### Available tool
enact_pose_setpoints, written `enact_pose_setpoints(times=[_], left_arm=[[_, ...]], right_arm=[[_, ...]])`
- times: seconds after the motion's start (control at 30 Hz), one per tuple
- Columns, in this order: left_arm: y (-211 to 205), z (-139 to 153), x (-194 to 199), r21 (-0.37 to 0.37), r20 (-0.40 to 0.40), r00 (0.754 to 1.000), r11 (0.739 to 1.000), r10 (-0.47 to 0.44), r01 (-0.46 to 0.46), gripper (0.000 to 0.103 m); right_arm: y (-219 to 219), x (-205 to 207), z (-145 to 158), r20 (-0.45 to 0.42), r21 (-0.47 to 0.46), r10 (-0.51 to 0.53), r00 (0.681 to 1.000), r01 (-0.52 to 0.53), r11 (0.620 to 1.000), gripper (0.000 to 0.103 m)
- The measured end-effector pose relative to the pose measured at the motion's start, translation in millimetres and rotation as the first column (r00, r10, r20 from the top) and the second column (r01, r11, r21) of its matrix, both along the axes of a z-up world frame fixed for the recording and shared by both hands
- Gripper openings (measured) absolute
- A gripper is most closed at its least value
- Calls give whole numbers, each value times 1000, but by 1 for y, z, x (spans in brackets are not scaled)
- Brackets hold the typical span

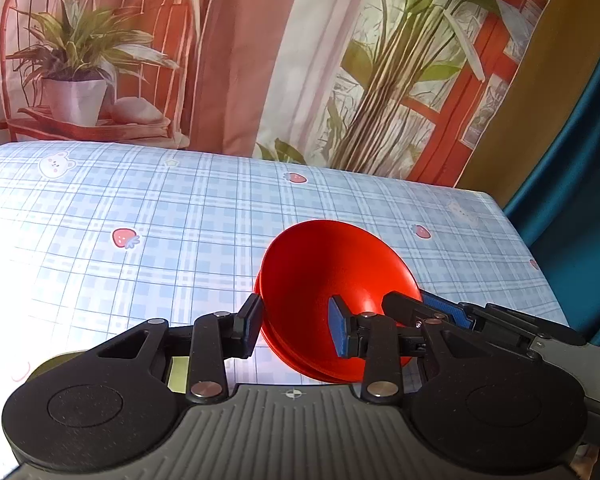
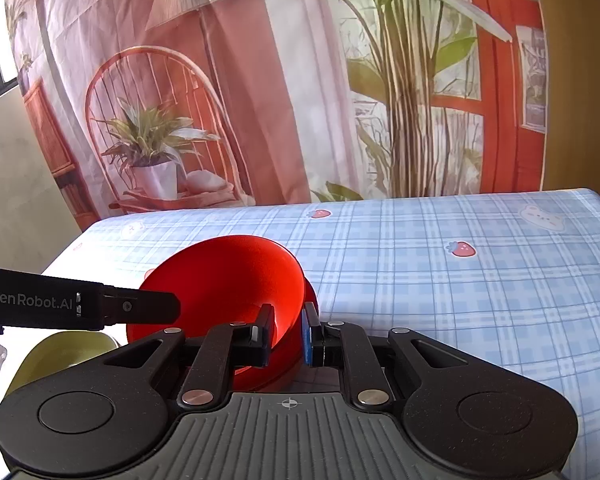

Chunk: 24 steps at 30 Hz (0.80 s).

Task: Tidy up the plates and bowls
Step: 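Grip the rims of the nested red bowls with the left gripper and lift, then carry the nested red bowls toward the green dish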

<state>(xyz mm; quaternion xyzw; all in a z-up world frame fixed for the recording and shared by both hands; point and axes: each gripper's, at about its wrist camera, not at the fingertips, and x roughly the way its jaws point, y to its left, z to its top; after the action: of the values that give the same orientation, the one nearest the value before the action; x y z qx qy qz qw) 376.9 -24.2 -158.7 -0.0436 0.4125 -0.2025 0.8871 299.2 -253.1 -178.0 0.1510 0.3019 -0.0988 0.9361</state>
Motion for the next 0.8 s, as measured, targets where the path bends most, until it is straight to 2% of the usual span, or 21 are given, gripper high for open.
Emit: enact_pose_setpoints(times=[0.37, 0.8], left_arm=[[-5, -6, -2, 26, 11, 1000, 1000, 1, -1, 38], [0, -10, 4, -11, -27, 999, 1000, 24, -24, 38]], right_arm=[[4, 1, -2, 1, -51, 13, 1000, -13, 999, 17], [9, 1, -3, 2, -77, 22, 1000, -22, 997, 21]])
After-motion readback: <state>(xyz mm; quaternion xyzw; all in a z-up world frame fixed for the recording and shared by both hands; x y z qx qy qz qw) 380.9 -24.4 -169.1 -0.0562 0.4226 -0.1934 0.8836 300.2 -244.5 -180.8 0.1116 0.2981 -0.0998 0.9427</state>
